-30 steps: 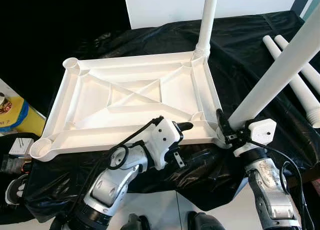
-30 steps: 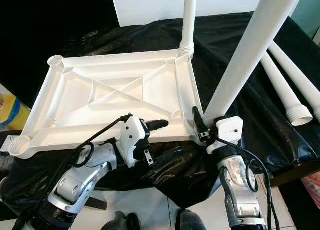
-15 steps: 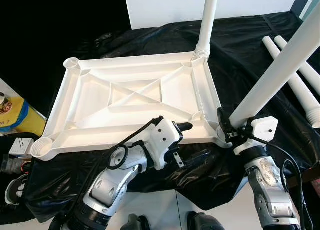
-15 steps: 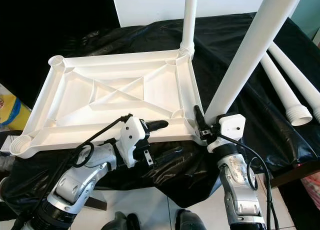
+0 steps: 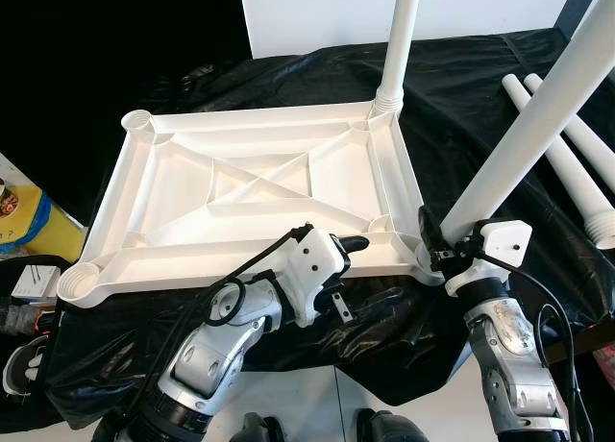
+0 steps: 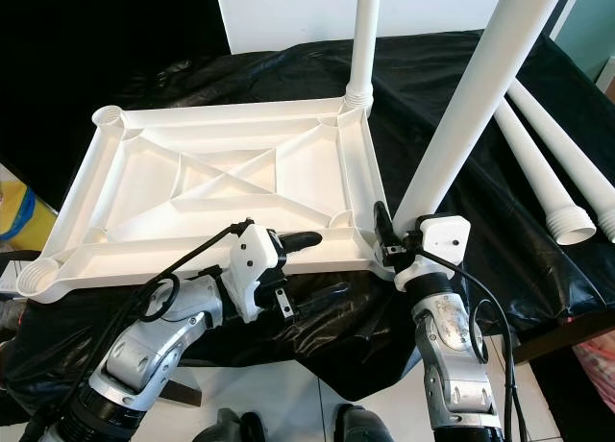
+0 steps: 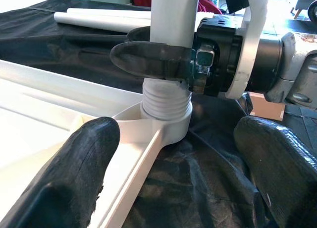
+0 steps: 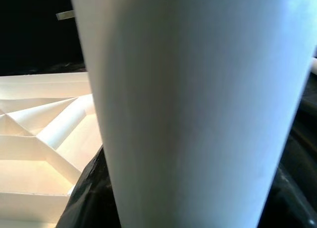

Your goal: Building children table

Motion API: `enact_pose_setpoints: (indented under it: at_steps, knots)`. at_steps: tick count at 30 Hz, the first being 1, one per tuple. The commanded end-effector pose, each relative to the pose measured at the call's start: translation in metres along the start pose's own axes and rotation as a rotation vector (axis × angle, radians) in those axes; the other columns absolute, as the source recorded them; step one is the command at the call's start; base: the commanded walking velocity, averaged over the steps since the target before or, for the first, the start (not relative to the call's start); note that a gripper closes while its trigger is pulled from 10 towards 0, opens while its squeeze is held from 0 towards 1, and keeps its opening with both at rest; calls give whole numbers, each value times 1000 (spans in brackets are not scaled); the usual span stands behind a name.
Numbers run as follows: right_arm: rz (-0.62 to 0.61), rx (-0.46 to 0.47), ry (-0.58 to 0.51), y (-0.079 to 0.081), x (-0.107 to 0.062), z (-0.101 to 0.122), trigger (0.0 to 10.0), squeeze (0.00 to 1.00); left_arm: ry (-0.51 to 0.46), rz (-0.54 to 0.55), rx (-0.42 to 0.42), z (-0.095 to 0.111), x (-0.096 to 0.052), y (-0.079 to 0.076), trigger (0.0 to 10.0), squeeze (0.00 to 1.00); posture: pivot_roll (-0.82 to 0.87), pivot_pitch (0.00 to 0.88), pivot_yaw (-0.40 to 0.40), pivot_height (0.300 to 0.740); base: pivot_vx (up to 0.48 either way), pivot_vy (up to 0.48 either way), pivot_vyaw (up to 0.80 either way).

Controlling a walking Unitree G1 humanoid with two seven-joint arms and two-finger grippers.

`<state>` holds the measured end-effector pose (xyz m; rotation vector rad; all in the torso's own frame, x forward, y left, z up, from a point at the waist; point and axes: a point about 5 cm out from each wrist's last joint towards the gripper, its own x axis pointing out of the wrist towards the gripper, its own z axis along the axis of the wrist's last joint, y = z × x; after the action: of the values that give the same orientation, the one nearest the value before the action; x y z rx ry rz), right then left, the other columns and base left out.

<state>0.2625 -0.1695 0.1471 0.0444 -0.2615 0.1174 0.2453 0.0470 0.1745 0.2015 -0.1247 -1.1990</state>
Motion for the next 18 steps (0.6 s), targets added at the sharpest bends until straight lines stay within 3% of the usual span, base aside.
enact_pose_setpoints:
  at_steps: [1,4,6,8,9,13,18]
  knots:
    - [-77,100,215,-3,-17,-40,10000,0,-4,-39,-1,2,0,-5,10000,0,-147,184,71,740,0,0,0]
    - [-95,123,228,-2,-16,-41,10000,0,-4,-39,0,2,0,-5,10000,0,-147,184,71,740,0,0,0]
    - [-332,21,203,-4,-20,-41,10000,0,-8,-27,4,2,1,-5,10000,0,-133,169,51,740,0,0,0]
    - [-332,21,203,-4,-20,-41,10000,0,-8,-27,4,2,1,-5,10000,0,-133,169,51,740,0,0,0]
    - [-395,-14,187,-4,-22,-40,10000,0,-9,-23,5,3,1,-5,10000,0,-133,168,51,740,0,0,0]
    - [-434,-22,179,-5,-22,-39,10000,0,-11,-21,6,3,2,-5,10000,0,-136,164,50,740,0,0,0]
    - [-385,18,152,2,-20,-37,10000,0,-13,-24,13,3,3,-4,10000,0,-138,153,50,740,0,0,0]
